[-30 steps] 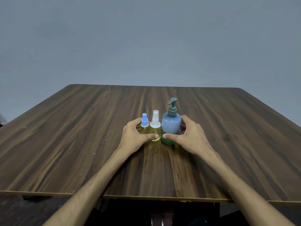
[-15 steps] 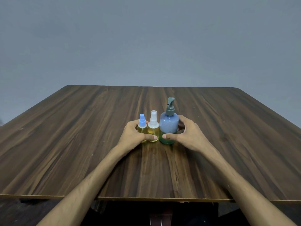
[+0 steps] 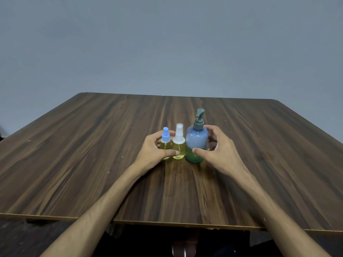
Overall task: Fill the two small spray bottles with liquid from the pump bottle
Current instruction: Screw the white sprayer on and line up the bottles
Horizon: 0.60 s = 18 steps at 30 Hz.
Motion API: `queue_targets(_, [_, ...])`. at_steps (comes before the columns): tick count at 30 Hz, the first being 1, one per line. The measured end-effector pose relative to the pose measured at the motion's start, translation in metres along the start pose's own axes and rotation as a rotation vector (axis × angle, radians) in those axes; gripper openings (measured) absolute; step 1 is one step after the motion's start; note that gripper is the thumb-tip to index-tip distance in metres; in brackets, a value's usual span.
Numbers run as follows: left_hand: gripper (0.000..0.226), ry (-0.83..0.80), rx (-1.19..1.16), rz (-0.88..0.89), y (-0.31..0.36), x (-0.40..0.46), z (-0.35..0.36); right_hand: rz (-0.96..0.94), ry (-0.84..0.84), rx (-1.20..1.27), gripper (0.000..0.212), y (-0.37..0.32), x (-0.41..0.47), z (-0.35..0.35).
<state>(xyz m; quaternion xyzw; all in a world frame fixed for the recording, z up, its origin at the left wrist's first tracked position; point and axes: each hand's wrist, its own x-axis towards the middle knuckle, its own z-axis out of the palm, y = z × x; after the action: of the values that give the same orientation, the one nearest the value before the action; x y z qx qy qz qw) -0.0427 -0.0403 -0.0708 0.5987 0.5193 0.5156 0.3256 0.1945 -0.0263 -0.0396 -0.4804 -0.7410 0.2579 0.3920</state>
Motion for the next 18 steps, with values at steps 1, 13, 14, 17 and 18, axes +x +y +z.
queue_targets(1, [0.062, 0.008, -0.002, -0.009, -0.002, 0.001, 0.0, 0.001, -0.003, 0.002, 0.074, 0.0, 0.001, 0.0])
queue_targets(13, [0.064, -0.018, 0.092, -0.047, -0.004, 0.003, 0.007, 0.037, -0.009, 0.011, 0.072, 0.003, 0.007, 0.001])
queue_targets(14, [0.065, -0.046, 0.079, -0.054, -0.004, 0.003, 0.006, 0.037, -0.011, 0.013, 0.072, 0.003, 0.007, 0.001])
queue_targets(17, [0.057, -0.129, -0.011, -0.061, -0.004, 0.0, -0.001, 0.034, -0.016, 0.034, 0.071, 0.004, 0.008, 0.0])
queue_targets(18, [0.053, -0.136, -0.024, -0.054, -0.003, 0.0, -0.003, 0.034, -0.022, 0.039, 0.07, 0.004, 0.008, -0.001])
